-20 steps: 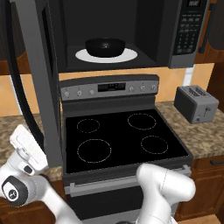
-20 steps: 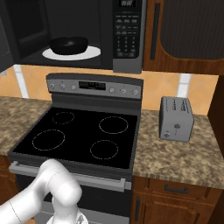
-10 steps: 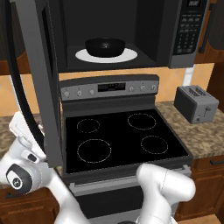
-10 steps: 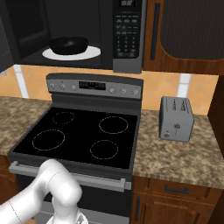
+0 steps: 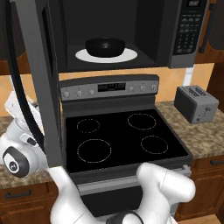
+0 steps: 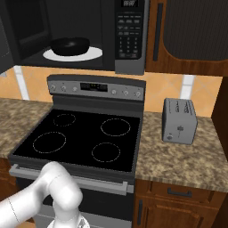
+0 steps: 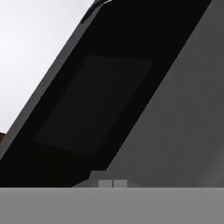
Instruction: Open the microwave, place the bowl with waffle inside the microwave, then close the microwave door and turn it on.
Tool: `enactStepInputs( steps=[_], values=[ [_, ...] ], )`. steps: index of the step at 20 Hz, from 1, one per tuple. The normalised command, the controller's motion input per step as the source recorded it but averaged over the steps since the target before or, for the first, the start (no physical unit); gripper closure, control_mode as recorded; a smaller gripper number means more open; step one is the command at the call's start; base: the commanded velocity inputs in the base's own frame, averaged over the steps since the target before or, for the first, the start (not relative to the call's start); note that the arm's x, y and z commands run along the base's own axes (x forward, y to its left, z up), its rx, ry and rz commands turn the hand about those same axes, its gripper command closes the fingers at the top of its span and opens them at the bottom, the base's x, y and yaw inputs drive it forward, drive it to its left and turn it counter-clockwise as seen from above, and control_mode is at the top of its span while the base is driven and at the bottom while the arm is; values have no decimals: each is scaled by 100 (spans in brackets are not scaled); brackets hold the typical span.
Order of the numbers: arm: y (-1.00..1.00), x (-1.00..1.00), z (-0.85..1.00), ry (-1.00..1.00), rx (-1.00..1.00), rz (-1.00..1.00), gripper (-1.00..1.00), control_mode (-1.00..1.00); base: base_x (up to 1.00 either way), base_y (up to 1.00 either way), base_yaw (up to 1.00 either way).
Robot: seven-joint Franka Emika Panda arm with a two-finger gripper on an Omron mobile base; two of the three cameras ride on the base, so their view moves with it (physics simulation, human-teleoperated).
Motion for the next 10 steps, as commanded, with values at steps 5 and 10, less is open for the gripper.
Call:
enactStepInputs(
  steps=[5,10],
  values=[
    [-83,-57,62,0,26,9,100,-100,0,0,0],
    [-100,-66,45,6,41,18,100,-100,0,0,0]
  ],
)
